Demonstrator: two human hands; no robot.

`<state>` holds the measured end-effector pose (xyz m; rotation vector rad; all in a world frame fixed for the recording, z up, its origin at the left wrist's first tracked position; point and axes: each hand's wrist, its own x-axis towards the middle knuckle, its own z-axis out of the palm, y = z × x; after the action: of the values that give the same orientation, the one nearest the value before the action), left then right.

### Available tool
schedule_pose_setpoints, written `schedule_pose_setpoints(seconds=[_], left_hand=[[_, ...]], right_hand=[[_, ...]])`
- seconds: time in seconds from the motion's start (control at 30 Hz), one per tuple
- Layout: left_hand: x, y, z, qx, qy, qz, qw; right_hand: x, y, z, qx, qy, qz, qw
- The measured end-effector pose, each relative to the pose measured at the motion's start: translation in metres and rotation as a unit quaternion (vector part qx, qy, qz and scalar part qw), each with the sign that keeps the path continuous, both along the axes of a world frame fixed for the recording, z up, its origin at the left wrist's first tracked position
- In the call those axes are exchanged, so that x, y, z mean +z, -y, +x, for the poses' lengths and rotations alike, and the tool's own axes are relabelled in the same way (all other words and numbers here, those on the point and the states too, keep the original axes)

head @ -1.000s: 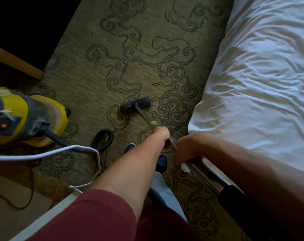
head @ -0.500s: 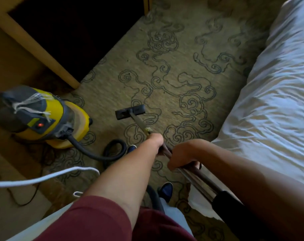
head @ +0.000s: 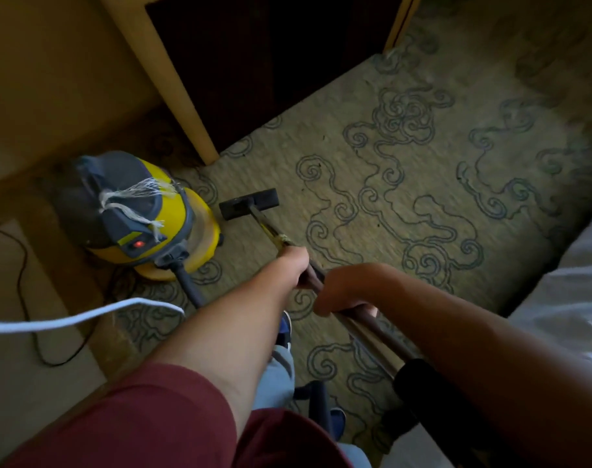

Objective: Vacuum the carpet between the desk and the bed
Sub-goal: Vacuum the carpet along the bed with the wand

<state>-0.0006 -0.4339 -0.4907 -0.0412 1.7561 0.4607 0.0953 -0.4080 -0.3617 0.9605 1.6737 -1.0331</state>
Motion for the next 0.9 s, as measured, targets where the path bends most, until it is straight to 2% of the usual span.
schedule_pose_setpoints(seconds=[0.23, 0.33, 0.53, 0.63, 0.9], left_hand=[[-0.011, -0.043, -0.083, 0.036, -0.028, 0.002, 0.999], [-0.019, -0.062, -0.103, 0.092, -0.046, 0.011, 0.995], [-0.031, -0.104, -0.117, 0.203, -0.063, 0.072, 0.975], [-0.024, -0.129, -0.119, 0.205, -0.073, 0.107, 0.97], [-0.014, -0.196, -0.106, 0.286, -0.069, 0.158, 0.943]], right_hand=[[-0.015, -0.048, -0.086, 0.091, -0.025, 0.035, 0.995], [-0.016, -0.073, -0.111, 0.117, -0.019, 0.048, 0.992], [-0.021, -0.124, -0.143, 0.16, -0.01, 0.047, 0.986], [-0.024, -0.152, -0.149, 0.175, -0.008, 0.041, 0.984], [-0.02, -0.221, -0.151, 0.109, 0.034, 0.014, 0.993]])
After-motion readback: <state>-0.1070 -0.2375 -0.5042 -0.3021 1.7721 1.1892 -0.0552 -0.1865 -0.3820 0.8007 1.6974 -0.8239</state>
